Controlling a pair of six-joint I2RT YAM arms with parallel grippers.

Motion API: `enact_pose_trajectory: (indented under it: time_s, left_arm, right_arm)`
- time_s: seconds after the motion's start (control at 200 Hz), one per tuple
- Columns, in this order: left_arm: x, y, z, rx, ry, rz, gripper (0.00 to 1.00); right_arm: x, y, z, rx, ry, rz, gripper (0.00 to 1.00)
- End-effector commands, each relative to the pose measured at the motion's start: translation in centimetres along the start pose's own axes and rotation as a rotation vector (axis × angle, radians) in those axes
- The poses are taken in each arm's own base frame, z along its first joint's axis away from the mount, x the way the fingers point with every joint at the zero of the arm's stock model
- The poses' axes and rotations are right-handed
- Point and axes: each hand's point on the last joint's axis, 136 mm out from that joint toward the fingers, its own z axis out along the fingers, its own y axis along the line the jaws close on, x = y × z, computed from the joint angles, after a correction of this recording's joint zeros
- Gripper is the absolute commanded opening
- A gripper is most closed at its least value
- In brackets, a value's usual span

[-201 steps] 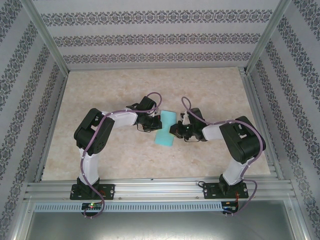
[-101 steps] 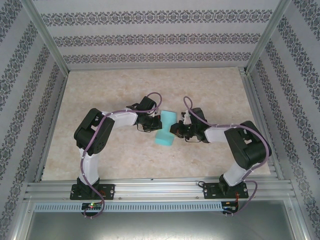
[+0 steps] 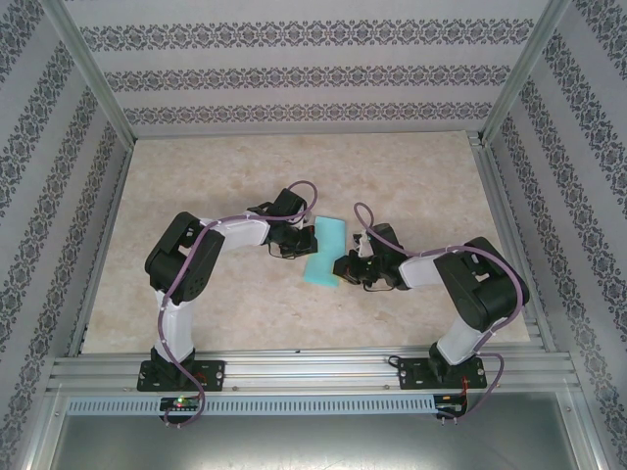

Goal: Fold a paper plane with a square sheet of paper (pick it up from the middle)
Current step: First fold the paper in half at the center of the table.

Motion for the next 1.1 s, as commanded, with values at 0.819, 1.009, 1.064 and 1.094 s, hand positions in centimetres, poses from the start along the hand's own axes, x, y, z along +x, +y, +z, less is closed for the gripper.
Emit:
enact_pose_trajectory:
  time_s: [0.819,1.009,1.064,1.094]
  left_arm:
    - [2.1,1.8,1.0,-0.076,0.079,-0.001,0.0]
    - [2.0,1.8,1.1,-0.075,0.08,-0.004,0.0]
    - [2.0,1.7,1.0,-0.074,0.078,-0.003,0.0]
    - [2.0,1.7,1.1,-0.075,0.079,-0.002,0.0]
  right_arm:
    - [3.2,-0.4,0.3,0.061,0.029,-0.036,0.09]
    - [2.3,2.0,-0.8,0.038,0.007,-0.088,0.1]
    - [2.4,2.1,-0.7,0.036,0.013,-0.089,0.1]
    - [2.4,2.0,-0.7,0.039,0.015,-0.087,0.1]
